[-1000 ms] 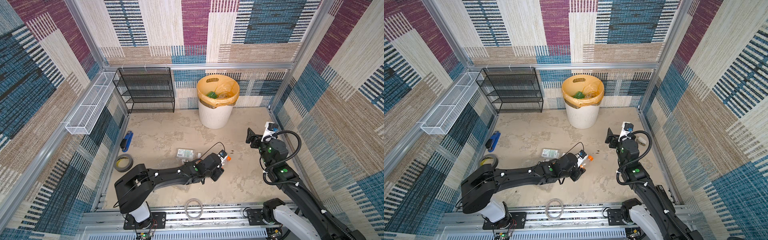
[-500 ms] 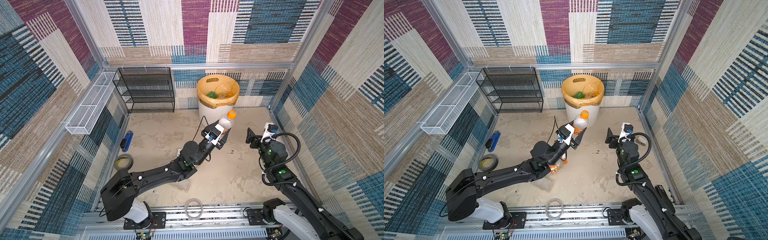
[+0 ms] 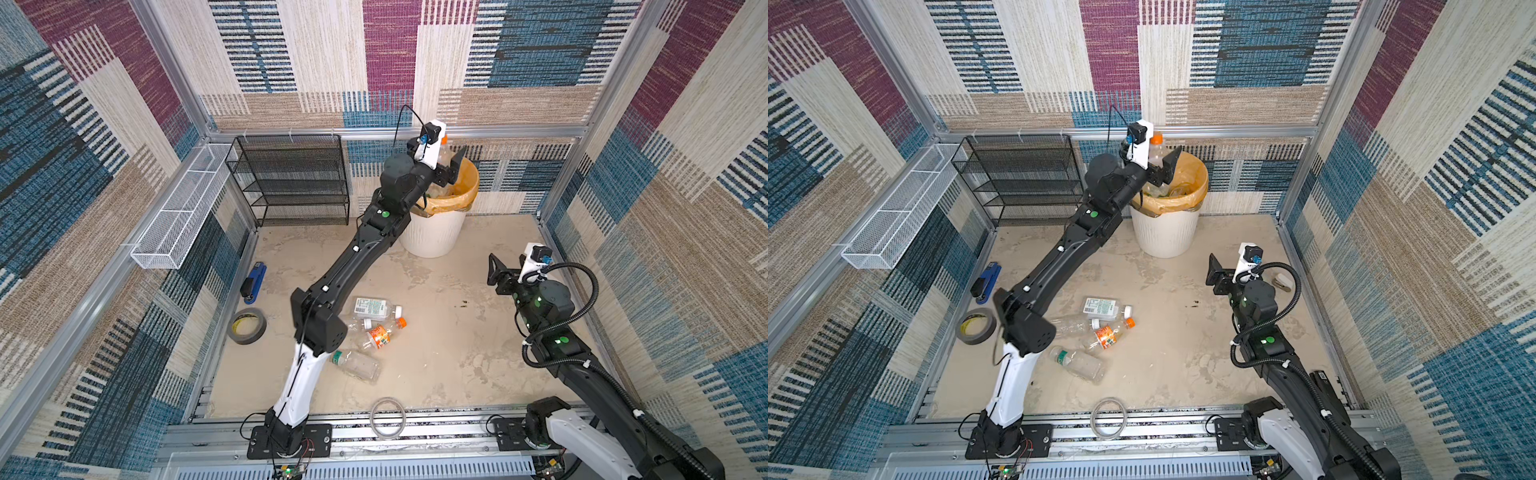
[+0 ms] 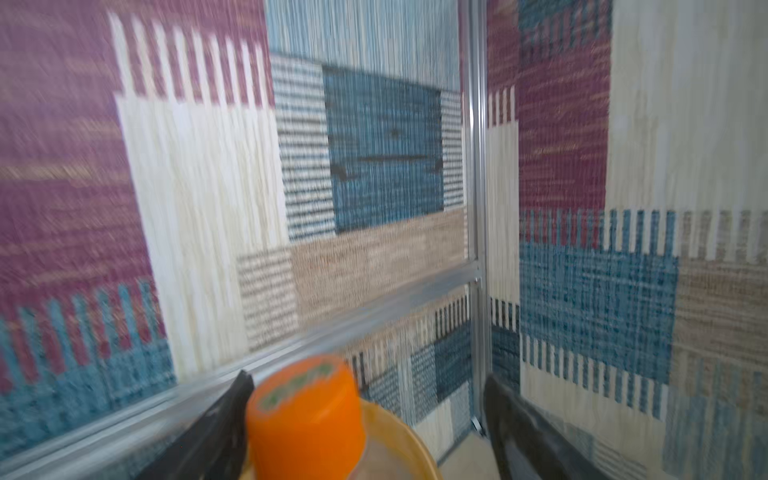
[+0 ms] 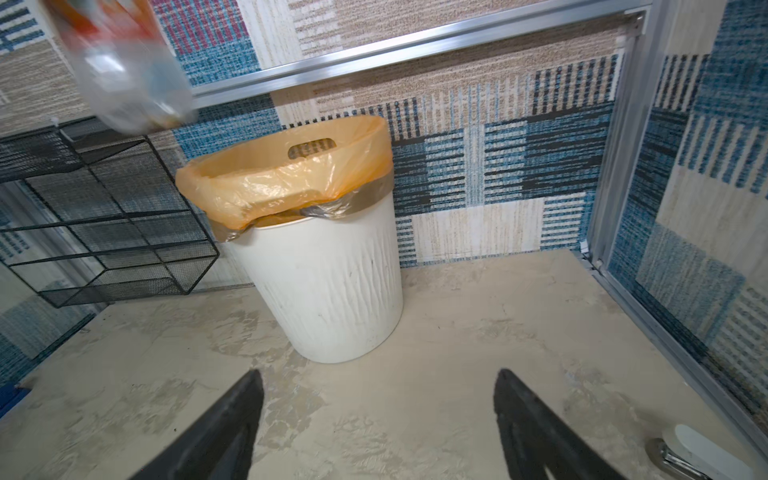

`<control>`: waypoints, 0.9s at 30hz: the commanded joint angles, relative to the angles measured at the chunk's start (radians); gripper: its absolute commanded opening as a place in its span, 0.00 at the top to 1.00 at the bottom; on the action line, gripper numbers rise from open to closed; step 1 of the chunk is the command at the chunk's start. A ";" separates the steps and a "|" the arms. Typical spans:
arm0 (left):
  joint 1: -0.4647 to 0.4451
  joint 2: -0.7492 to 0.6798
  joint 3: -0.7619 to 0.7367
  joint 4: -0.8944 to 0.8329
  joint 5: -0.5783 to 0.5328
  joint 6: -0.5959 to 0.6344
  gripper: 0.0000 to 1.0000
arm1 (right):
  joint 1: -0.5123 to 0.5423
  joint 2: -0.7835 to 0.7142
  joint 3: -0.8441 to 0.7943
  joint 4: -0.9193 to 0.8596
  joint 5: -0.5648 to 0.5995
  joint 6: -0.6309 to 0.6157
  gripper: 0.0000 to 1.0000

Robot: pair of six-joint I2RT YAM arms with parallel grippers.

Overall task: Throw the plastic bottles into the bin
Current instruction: 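Lift orange-cap bottle over the bin and open left gripper, then draw left gripper back from the bin while right gripper reaches the green-cap bottle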

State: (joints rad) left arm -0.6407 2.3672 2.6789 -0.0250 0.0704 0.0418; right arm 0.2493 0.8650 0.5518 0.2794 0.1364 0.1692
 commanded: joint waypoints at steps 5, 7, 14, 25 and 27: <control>0.030 -0.130 -0.013 -0.295 0.114 -0.107 0.01 | 0.002 -0.036 0.015 -0.021 -0.074 0.019 0.13; 0.030 -0.295 -0.336 -0.053 0.100 -0.111 0.00 | 0.002 -0.041 0.014 -0.021 -0.074 0.018 0.13; 0.032 -0.498 -0.603 0.039 0.042 -0.062 0.00 | 0.002 -0.014 0.012 -0.018 -0.091 0.032 0.13; 0.039 -0.876 -1.078 0.144 -0.051 0.048 0.00 | 0.004 0.086 0.054 -0.116 -0.261 -0.044 0.14; 0.064 -0.963 -1.177 0.102 -0.078 0.048 0.00 | 0.007 0.122 0.073 -0.183 -0.377 -0.101 0.15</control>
State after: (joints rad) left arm -0.5980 1.4792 1.5833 0.0639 0.0544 0.0460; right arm 0.2523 0.9592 0.6041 0.1860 -0.0799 0.1474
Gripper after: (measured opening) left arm 0.996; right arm 0.853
